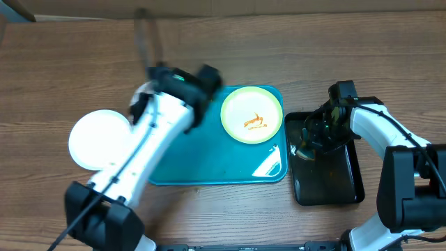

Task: Clean dirty plates on tray and stack at the side
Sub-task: 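Lift the pink-white plate with the left gripper and stack it on the white plate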

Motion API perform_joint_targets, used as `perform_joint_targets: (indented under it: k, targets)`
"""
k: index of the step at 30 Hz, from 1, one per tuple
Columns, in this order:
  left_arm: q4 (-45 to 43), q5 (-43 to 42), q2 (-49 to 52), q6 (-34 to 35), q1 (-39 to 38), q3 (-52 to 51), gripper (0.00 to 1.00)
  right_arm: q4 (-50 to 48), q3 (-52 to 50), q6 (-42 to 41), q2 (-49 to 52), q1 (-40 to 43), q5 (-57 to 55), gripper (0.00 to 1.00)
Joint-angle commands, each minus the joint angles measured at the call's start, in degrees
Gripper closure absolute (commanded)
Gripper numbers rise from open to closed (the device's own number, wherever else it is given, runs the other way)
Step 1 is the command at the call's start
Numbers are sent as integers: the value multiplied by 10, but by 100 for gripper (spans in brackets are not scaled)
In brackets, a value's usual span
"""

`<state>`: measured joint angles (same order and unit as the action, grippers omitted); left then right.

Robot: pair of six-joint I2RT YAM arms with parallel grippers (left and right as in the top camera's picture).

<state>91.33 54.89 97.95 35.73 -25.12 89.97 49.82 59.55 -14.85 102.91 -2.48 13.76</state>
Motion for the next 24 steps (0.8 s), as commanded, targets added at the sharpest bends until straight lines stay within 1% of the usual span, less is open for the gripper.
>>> perform_joint_targets:
  k: [1, 5, 6, 8, 11, 12, 14, 18, 21, 24]
  targets:
    - [3, -117, -6, 36, 100, -2, 96, 6, -17, 10, 16, -4, 18, 96]
    - [-19, -228, -6, 24, 224, -2, 96, 7, -17, 12, 16, -4, 18, 96]
    - [-34, -272, -6, 7, 269, -2, 96, 8, -17, 12, 16, -4, 18, 96]
    - [-68, -343, -6, -38, 332, -3, 96, 8, -17, 12, 16, -4, 18, 96]
    - [-112, -428, -5, -92, 406, -3, 96, 9, -17, 12, 16, -4, 18, 96]
    - [-138, -469, -4, -115, 454, -3, 96, 10, -17, 12, 16, -4, 18, 96]
    - [-156, -489, -2, -128, 490, -3, 96, 12, -17, 12, 16, -4, 18, 96]
    - [-167, -490, 11, -131, 540, -3, 96, 12, -17, 12, 16, -4, 18, 96]
    - [-171, -490, 30, -130, 564, -3, 96, 12, -17, 12, 16, -4, 18, 96]
    - [-176, -490, 51, -130, 570, -3, 96, 12, -17, 12, 16, -4, 18, 96]
